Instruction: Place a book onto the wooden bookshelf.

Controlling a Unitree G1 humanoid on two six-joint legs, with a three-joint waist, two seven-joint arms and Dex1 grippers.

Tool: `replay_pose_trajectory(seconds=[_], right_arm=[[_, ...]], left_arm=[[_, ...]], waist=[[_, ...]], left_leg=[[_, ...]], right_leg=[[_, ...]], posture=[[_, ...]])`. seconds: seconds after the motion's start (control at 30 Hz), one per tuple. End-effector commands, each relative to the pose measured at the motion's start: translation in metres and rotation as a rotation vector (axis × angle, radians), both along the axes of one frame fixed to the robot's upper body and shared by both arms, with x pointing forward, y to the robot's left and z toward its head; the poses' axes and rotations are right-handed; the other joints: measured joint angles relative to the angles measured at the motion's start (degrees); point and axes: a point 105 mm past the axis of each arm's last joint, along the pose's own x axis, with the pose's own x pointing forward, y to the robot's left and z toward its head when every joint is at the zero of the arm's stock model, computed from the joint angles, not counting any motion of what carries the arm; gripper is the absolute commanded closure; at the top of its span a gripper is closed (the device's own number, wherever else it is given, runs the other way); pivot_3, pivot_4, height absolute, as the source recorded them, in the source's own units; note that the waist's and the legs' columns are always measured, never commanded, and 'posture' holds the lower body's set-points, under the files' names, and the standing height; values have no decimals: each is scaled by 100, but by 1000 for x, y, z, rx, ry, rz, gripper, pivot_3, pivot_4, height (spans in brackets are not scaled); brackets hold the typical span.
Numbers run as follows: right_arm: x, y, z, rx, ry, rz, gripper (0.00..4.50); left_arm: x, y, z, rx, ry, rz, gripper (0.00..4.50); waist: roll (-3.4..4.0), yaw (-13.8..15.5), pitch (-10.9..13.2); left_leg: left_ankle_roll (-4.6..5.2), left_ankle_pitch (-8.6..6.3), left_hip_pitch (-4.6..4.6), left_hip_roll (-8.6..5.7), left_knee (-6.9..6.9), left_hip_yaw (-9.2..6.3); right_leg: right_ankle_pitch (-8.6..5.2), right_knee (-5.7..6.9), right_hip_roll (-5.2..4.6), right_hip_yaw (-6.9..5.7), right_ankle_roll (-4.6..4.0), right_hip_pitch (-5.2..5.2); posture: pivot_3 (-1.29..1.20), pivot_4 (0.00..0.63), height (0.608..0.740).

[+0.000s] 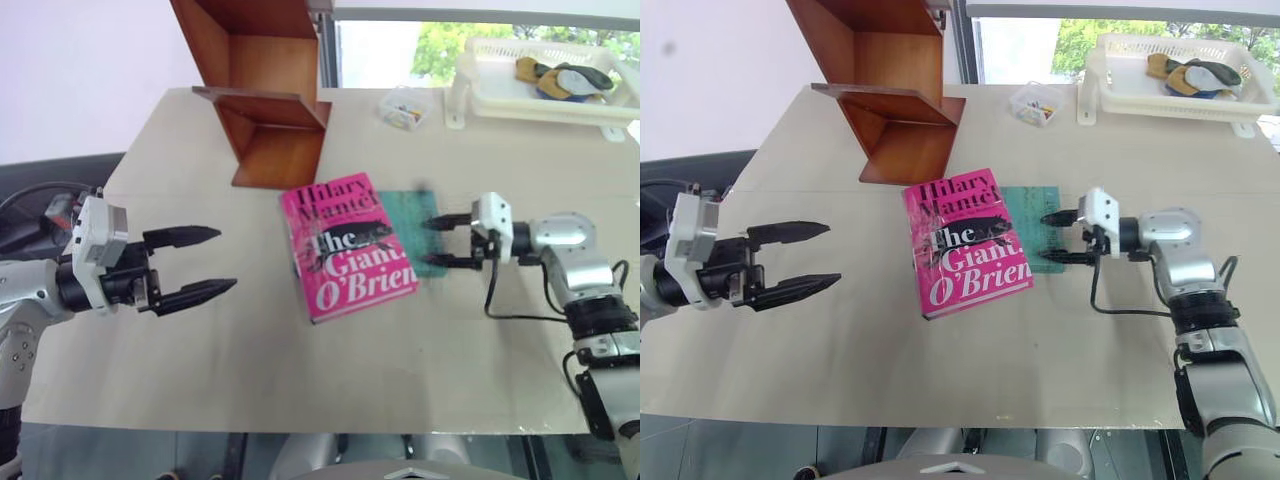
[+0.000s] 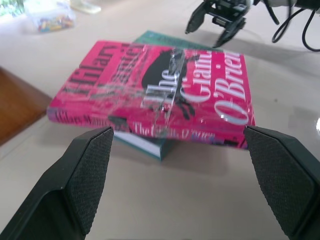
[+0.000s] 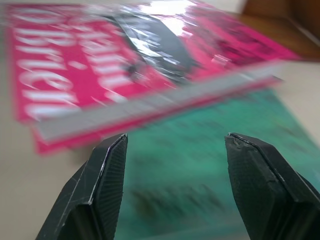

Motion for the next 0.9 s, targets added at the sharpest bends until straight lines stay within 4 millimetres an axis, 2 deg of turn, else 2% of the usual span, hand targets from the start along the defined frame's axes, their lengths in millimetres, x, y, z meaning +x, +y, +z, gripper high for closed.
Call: replay_pose_trajectory(seconds=[0.03,0.67,0.83,0.9], right_arm=[[-4,18,9,20,-39,36,1354],[-1,51,7,28,-61,80,1354],[2,53,5,18,-81,77,1354],[4,48,7,16,-89,60,1354]], left_arm=[[-2,7,9,29,-24,12,26],[-9,25,13,67,-4,86,26],[-11,28,11,61,3,95,26],[-10,29,11,21,2,108,26]], waist=[[0,3,0],[-3,-2,1],[-3,-5,1],[-3,-4,1]], left_leg=[[0,0,-1,-1,0,1],[-4,-2,-7,2,-2,3],[-5,-3,-6,4,-3,4],[-5,-3,-6,4,-3,4]], right_leg=[[0,-1,0,1,0,0],[1,1,10,6,-1,-19],[1,0,14,8,-1,-21],[1,1,20,9,-1,-21]], posture=[[0,150,740],[0,150,740],[0,150,740],[0,150,740]])
